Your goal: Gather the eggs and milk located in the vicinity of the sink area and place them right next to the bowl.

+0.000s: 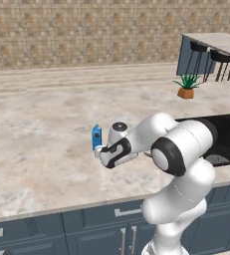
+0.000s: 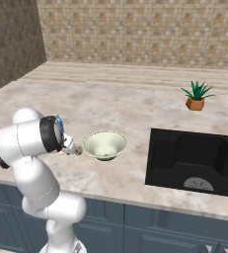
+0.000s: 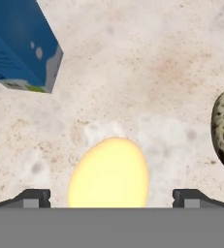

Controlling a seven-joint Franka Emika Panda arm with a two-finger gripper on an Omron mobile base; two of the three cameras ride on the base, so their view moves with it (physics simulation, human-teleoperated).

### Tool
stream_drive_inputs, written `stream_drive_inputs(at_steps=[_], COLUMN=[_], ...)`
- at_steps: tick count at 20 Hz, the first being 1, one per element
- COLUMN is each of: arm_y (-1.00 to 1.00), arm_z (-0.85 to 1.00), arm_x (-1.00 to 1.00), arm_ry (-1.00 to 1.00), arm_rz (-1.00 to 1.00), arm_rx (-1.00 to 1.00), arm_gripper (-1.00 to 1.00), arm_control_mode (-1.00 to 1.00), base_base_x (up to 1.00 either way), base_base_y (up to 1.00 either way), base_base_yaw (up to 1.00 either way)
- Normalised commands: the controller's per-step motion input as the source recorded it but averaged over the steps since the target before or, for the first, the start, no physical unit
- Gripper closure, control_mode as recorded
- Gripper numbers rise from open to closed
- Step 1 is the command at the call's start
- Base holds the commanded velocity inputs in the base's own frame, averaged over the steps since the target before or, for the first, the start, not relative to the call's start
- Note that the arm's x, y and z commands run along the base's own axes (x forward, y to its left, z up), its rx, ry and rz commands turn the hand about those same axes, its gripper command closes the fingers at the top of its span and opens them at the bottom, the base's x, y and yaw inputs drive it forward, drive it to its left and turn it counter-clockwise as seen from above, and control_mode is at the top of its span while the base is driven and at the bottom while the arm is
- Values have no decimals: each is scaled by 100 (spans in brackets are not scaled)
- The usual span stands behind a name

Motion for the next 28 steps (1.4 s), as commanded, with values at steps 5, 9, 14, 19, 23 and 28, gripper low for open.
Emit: stream_drive_inputs(at_steps=[5,9,14,19,23,28], arm_y=[0,0,0,0,0,-6], arm_z=[0,0,0,2,31,16], arm_x=[3,0,0,-10,-63,-69], arm_ry=[0,0,-1,-4,-2,-5], arm_rz=[0,0,0,-1,-5,-10], arm_rx=[0,0,0,0,0,-5], arm_gripper=[-100,100,100,100,100,100], arm_control_mode=[-100,-100,-100,-100,-100,-100], base_base_x=[0,0,0,0,0,0], base_base_y=[0,0,0,0,0,0], base_base_yaw=[0,0,0,0,0,0])
